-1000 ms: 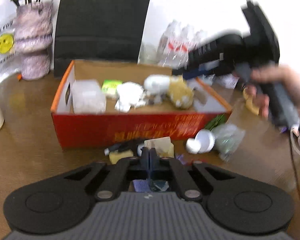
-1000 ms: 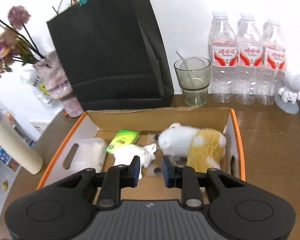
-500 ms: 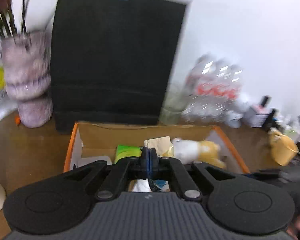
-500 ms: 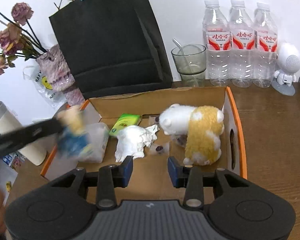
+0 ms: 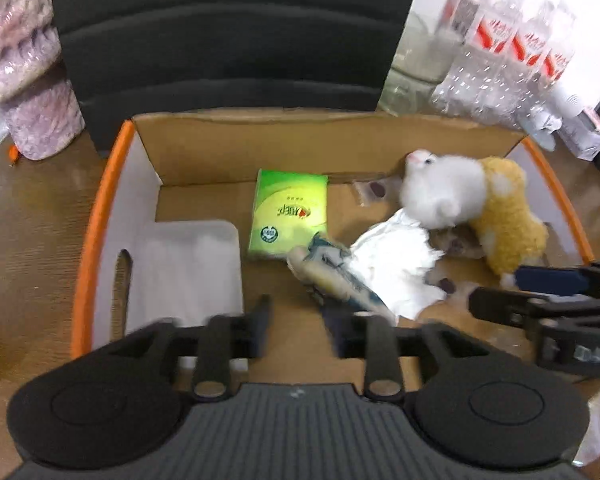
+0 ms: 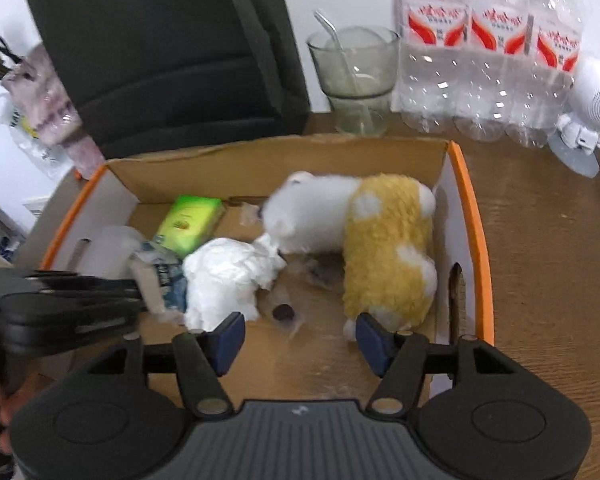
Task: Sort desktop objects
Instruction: 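Withdraw both tools from the cardboard box back toward the table items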
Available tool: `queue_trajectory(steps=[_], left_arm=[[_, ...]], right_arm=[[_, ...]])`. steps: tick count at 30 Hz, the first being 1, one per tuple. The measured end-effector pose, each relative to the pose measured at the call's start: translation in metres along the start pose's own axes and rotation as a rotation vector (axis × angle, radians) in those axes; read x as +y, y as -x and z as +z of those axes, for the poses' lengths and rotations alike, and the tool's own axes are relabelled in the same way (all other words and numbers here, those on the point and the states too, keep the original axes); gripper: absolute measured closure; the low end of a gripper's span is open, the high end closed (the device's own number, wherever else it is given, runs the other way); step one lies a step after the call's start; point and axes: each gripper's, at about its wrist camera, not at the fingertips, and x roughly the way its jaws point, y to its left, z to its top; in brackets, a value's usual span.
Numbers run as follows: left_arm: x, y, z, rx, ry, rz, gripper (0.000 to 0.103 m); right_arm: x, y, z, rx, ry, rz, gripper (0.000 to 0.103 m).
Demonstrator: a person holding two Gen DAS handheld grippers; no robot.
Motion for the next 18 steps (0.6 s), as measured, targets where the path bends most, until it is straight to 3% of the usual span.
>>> queue_trajectory(steps=[2, 6, 14, 16, 18], left_arm=[[-0.004, 0.020, 0.000, -0.022, -0.019, -0.039, 0.044], [-0.011, 0.070, 0.000, -0.105, -0.045, -0.012, 0.022], [-0.007, 0.111, -0.026, -0.082, 0.015, 0.079, 0.009], [-0.009, 0.122, -0.042, -0.165, 0.013, 0.121, 0.006], [-0.010, 0.135, -0.067, -0.333, 0.019, 0.175, 0.000]], right_arm=[[-0.002, 0.002, 0.000, 0.006, -0.015, 0.010, 0.042], [-0.004, 0.016, 0.002, 0.008, -0.016, -0.009, 0.037], [0.018, 0.075, -0.013, -0.019, -0.017, -0.051, 0.019], [0.025, 0.089, -0.022, -0.054, -0.019, -0.065, 0.018], [0.033, 0.101, -0.038, -0.140, -0.013, -0.076, 0.017]])
